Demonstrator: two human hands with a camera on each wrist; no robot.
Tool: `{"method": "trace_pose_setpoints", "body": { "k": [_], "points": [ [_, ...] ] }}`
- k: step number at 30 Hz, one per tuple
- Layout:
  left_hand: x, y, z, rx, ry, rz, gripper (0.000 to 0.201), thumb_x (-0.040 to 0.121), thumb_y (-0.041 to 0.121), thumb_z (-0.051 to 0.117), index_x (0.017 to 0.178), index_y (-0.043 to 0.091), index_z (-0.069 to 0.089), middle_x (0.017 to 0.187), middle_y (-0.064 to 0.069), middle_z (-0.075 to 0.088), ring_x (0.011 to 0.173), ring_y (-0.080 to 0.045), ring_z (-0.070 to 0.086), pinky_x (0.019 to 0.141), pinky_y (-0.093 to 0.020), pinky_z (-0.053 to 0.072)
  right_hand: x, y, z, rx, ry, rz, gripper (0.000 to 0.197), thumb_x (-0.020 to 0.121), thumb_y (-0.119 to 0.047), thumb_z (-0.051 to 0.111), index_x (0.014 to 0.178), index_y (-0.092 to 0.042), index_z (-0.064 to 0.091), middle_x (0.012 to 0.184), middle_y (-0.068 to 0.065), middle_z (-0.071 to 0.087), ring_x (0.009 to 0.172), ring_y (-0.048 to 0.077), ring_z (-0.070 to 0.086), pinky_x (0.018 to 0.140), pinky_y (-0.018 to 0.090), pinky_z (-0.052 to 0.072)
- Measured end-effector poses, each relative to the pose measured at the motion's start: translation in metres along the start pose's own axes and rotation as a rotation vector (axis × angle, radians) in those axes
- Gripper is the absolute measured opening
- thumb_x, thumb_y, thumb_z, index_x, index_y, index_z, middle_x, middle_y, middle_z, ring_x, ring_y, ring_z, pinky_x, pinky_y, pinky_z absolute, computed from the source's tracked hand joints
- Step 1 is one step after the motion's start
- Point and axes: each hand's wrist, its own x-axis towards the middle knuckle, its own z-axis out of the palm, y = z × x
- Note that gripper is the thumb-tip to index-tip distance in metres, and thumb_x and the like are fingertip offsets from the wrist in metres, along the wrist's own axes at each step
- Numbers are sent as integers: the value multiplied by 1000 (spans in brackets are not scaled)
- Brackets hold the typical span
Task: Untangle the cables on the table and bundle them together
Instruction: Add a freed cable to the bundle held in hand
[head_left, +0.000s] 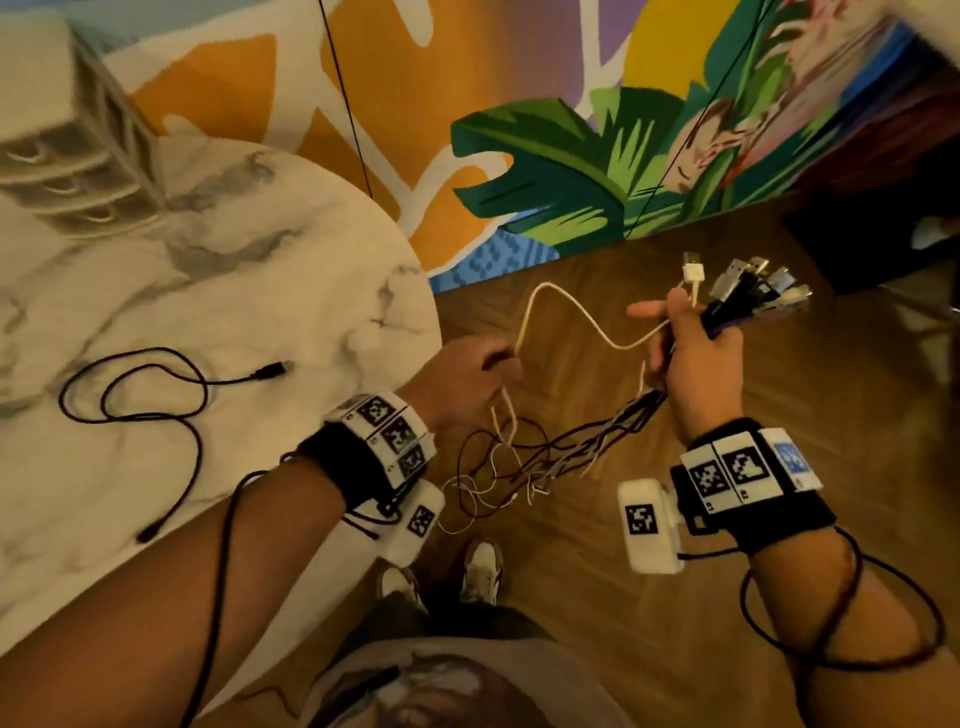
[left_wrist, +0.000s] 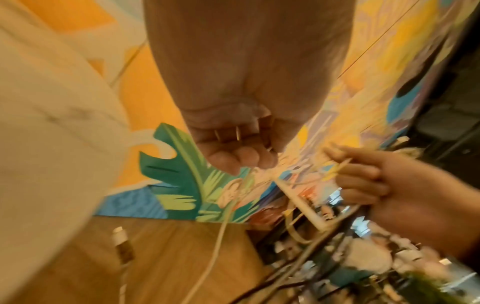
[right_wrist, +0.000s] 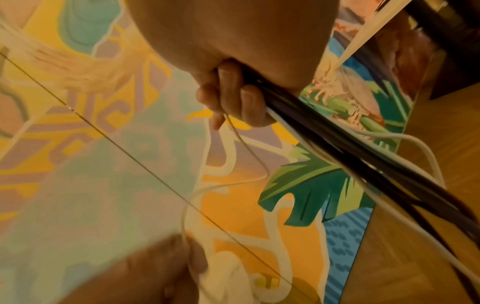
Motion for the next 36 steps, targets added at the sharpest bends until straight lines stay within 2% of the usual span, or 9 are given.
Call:
{"method": "trace_pose_setpoints", "body": {
  "k": [4,7,12,18,23,25,28,32,36],
  "points": [
    [-2,-56,11,406,-131,-335,25,92,28,55,111,13,58,110,-11,63,102,-27,60,84,-33,47,-1,4,-12,-27,-20,18,42,100,-35,42,79,-14,70,42,-4,40,36,11,31,40,20,27],
    [3,-24,27,321,-72,-140,65,86,39,63,141,22,34,139,-9,43,122,-24,48,98,-40,43,-7,5,-11,-62,-97,29,41,100,-35,43,77,-17,71,42,-1,40,37,13,32,42,23,28],
    [24,68,38,-265,-219,120,32,92,16,57,122,22,48,99,-11,62,70,-20,60,56,-23,49,-10,4,0,-77,-146,55,43,98,-34,47,61,-22,68,39,-6,39,35,12,34,42,23,28],
    [38,26,-7,159,-32,275,21,96,25,47,99,11,63,86,1,62,80,-16,58,70,-29,46,-1,9,-31,-104,-42,37,46,98,-39,46,64,-16,67,40,-2,38,36,14,31,41,23,28],
    [38,-26,7,263,-155,35,21,97,30,47,98,16,64,77,6,61,74,-14,59,65,-27,40,1,0,-36,-44,35,76,48,94,-38,53,49,-21,50,39,-4,37,35,14,30,43,23,27],
    [34,-45,22,413,-258,-112,24,97,26,47,114,15,60,104,-4,64,96,-22,60,79,-30,43,0,-7,-33,33,41,81,46,94,-34,54,51,-23,42,41,-6,35,37,13,29,42,23,24],
    [29,-54,38,577,-329,-273,61,92,34,52,146,20,27,149,-10,30,127,-30,44,102,-40,40,0,-16,-27,124,0,71,44,96,-30,52,58,-20,32,42,-5,30,37,15,24,41,24,19],
    [31,17,44,270,-259,143,66,86,37,62,143,24,33,141,-3,39,113,-15,51,84,-25,47,-5,-27,-13,75,-91,1,48,96,-29,50,50,-23,38,41,-4,36,37,16,29,41,26,28],
    [35,103,37,-1,-257,339,27,84,19,67,106,8,56,97,-4,60,90,-17,59,77,-17,46,-7,-46,3,-40,-144,-147,35,95,-24,53,61,-25,46,53,-11,49,54,5,48,60,25,43]
  ]
}}
